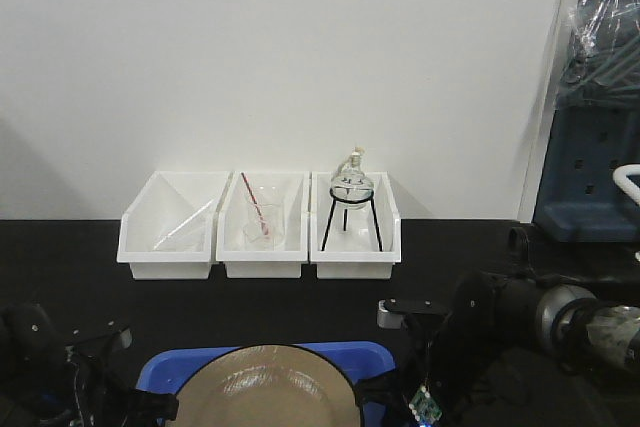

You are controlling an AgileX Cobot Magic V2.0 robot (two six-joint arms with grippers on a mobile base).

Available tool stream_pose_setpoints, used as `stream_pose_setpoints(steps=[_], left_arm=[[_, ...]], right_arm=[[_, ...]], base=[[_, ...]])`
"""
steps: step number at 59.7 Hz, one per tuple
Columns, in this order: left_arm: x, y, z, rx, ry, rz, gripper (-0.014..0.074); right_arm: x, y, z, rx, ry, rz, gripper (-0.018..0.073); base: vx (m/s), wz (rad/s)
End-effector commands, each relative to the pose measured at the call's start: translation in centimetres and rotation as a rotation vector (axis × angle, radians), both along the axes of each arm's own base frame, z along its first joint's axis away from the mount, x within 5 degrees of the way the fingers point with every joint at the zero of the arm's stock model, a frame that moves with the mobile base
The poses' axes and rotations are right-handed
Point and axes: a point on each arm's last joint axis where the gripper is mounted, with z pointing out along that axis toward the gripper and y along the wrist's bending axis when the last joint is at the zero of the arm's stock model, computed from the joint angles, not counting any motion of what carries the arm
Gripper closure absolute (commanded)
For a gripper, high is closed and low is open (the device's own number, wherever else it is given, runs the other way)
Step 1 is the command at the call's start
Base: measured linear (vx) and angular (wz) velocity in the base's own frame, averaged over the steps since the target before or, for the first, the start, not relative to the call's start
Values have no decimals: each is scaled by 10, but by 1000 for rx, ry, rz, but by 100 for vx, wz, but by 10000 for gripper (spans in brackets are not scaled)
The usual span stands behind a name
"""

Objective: Place disk in tray to left cabinet
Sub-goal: 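Close both grippers on opposite tray edges and lift the tray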

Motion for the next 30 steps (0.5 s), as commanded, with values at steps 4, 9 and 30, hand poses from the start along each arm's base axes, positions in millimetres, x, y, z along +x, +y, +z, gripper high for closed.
stream_pose_setpoints(steps=[4,9,30], left_arm=[[5,-5,24,-38,-81,23,209],[5,-4,24,-37,-84,24,267],[8,-4,24,-33,-114,41,561]], right_arm=[[3,10,31,130,-62,-58,392],[2,12,31,148,-52,-64,414],[3,13,31,166,-48,-74,462]], base=[[0,0],[0,0],[0,0]])
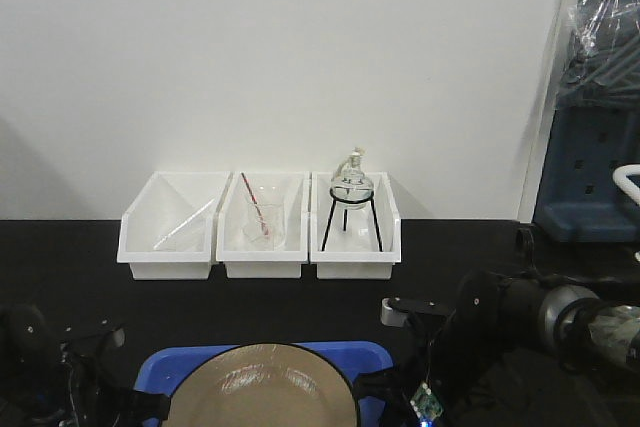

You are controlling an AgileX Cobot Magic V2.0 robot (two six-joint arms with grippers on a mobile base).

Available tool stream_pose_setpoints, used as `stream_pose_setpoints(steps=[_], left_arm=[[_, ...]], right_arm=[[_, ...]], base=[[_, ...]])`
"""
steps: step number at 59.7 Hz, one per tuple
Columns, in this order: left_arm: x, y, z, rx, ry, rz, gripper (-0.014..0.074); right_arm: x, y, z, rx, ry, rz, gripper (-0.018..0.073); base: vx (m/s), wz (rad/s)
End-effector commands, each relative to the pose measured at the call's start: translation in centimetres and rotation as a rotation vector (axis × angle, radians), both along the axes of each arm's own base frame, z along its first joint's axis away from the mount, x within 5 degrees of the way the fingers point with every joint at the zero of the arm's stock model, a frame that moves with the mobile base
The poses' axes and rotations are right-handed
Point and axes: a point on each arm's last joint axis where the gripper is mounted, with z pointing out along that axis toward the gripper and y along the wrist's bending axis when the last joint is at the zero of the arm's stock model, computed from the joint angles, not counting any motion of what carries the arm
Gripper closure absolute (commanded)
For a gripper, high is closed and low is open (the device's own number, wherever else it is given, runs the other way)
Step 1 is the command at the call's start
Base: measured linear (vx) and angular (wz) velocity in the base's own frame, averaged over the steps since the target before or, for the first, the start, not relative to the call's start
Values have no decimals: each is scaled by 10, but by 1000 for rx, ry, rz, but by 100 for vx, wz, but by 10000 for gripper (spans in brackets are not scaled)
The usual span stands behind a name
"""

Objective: Place disk in tray to left cabinet
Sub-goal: 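Close both grippers on opposite tray edges and lift the tray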

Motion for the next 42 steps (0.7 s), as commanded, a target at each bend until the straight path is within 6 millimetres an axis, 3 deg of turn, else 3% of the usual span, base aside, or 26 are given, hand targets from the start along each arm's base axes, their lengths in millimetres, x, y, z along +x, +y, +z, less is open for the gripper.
stream_pose_setpoints(steps=[1,8,28,42], left_arm=[[6,-10,26,-70,-90,40,568],[6,-11,27,-96,-90,63,605],[7,-12,27,-103,-92,70,603],[9,-11,28,-96,-121,83,601]], right_arm=[[2,13,32,118,-71,-37,463],[2,14,28,118,-62,-40,475],[4,17,21,154,-36,-71,571],[4,17,21,156,-36,-72,568]], base=[[0,0],[0,0],[0,0],[0,0]])
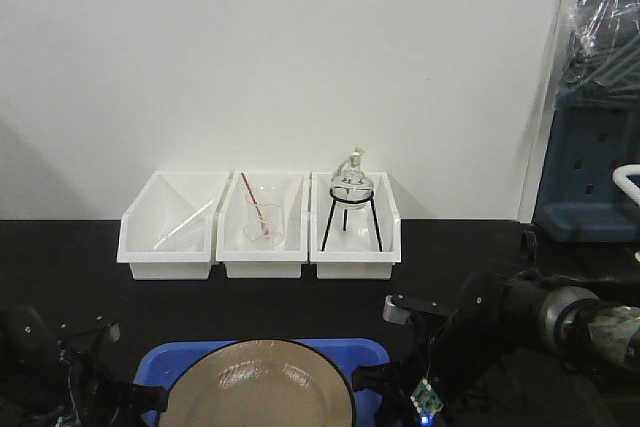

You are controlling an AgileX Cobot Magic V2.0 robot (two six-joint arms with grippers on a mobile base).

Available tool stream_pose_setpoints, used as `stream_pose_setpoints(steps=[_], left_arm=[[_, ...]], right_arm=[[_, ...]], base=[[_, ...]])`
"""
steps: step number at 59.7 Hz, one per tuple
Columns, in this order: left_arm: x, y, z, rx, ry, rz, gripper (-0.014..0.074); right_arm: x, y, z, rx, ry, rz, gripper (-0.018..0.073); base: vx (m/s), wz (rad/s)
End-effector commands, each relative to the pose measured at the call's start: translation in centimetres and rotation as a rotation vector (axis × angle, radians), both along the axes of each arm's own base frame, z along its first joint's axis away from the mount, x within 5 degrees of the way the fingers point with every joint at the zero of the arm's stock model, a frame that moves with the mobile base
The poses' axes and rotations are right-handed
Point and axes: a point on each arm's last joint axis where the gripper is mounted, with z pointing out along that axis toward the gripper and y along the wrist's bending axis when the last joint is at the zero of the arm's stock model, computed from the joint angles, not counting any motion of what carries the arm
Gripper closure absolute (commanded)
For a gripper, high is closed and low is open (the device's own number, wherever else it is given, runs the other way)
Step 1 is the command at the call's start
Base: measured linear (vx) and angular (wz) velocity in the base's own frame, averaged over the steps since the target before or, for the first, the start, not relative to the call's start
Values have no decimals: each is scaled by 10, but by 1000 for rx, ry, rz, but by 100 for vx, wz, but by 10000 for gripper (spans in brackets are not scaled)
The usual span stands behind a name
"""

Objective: Place disk in tray to left cabinet
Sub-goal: 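Close both grippers on opposite tray edges and lift the tray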

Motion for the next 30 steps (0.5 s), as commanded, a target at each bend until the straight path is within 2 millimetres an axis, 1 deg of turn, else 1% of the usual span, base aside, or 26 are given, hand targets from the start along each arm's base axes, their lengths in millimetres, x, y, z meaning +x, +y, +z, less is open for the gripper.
stream_pose_setpoints(steps=[1,19,23,30], left_arm=[[4,-14,28,-87,-85,43,601],[4,-14,28,-89,-80,42,600],[2,-14,28,-94,-62,34,600],[-1,-16,29,-105,-31,27,600]], right_arm=[[1,16,26,106,-54,-28,568],[2,17,26,117,-60,-44,568],[1,16,28,138,-38,-55,567],[-1,13,37,173,-20,-67,564]], base=[[0,0],[0,0],[0,0],[0,0]])
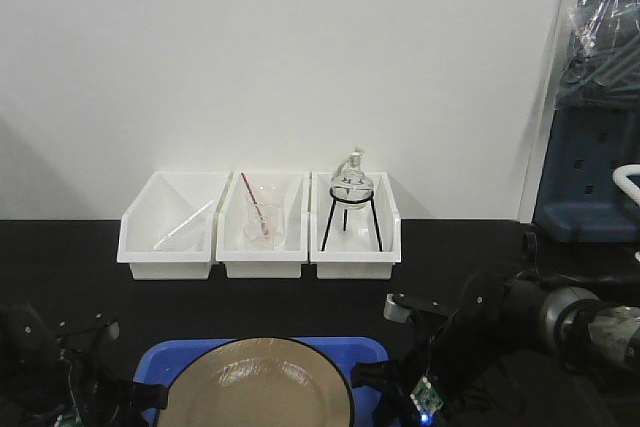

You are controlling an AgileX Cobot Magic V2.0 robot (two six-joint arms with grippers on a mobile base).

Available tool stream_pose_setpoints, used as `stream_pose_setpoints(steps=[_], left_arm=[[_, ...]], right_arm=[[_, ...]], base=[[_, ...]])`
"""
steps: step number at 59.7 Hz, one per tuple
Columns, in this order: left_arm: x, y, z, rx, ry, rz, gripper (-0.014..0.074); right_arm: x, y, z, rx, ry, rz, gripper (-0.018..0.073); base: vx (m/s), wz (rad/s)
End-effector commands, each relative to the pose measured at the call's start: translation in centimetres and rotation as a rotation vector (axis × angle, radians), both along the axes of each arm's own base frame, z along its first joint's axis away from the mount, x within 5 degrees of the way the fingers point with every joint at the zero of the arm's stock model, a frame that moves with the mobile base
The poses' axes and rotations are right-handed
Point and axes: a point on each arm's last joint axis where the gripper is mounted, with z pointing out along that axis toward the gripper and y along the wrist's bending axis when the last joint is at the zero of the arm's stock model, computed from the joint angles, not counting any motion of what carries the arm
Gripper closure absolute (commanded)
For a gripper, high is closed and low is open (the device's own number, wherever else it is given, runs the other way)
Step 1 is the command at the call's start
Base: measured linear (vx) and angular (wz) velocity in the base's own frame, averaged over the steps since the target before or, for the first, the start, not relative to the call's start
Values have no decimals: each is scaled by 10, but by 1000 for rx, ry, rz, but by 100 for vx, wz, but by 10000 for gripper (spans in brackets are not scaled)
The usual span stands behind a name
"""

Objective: Place disk in tray to left cabinet
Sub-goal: 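Close both grippers on opposite tray edges and lift the tray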

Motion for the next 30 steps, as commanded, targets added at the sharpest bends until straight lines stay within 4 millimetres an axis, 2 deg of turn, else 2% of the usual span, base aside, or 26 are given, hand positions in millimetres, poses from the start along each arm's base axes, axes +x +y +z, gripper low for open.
stream_pose_setpoints(steps=[1,14,30], left_arm=[[-3,-16,29,-109,-15,21,600],[-8,-17,31,-150,64,76,598],[-5,-23,69,-204,84,31,597]], right_arm=[[-2,13,38,148,-24,-46,564],[-5,1,58,183,-18,-74,564],[-12,1,78,208,-42,-64,564]], base=[[0,0],[0,0],[0,0]])
